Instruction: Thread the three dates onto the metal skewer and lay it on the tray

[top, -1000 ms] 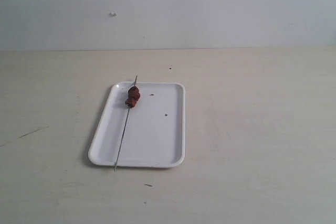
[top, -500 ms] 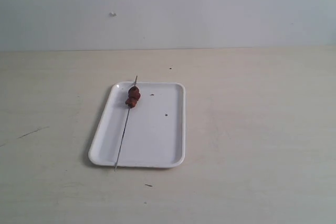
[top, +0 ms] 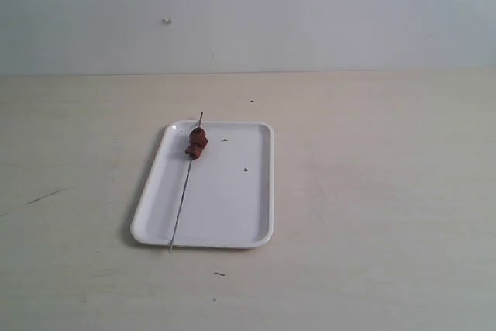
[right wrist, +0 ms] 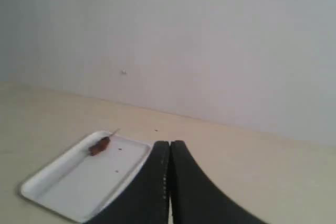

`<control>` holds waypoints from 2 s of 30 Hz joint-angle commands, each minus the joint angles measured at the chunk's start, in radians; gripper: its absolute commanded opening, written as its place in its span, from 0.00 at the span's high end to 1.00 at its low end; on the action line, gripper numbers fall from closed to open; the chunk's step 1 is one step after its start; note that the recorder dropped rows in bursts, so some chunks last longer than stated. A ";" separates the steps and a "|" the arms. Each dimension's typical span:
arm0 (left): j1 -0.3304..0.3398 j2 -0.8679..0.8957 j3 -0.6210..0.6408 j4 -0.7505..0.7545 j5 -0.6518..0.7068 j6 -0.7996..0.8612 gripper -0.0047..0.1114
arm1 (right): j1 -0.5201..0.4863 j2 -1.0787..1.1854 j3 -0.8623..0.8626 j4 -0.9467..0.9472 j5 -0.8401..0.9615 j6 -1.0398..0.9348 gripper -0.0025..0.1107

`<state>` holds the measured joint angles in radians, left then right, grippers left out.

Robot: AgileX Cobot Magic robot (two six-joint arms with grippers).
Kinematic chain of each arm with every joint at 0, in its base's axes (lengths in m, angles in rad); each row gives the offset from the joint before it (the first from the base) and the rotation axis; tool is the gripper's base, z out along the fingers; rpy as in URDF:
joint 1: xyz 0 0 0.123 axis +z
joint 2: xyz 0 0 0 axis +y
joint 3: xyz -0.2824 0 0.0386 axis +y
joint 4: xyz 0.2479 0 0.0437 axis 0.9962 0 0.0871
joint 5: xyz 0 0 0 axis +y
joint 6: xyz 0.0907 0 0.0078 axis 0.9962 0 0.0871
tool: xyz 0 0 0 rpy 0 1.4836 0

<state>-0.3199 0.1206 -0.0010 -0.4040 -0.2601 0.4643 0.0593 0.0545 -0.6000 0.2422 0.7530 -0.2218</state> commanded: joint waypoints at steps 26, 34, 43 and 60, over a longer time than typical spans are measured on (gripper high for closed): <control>0.002 -0.006 0.001 0.002 -0.002 0.004 0.96 | -0.455 -0.055 0.412 0.019 -0.475 0.006 0.98; 0.002 -0.006 0.001 0.002 -0.002 0.004 0.96 | -0.455 -0.055 0.544 0.021 -0.511 0.010 0.98; 0.002 -0.006 0.001 0.002 -0.002 0.004 0.96 | -0.455 -0.055 0.597 -0.059 -0.524 0.049 0.98; 0.004 -0.003 0.001 0.007 -0.008 0.125 0.96 | -0.455 -0.055 0.600 -0.321 -0.501 0.198 0.98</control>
<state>-0.3199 0.1206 -0.0004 -0.4033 -0.2601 0.5042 -0.3907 0.0038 -0.0050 -0.0685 0.2485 -0.0268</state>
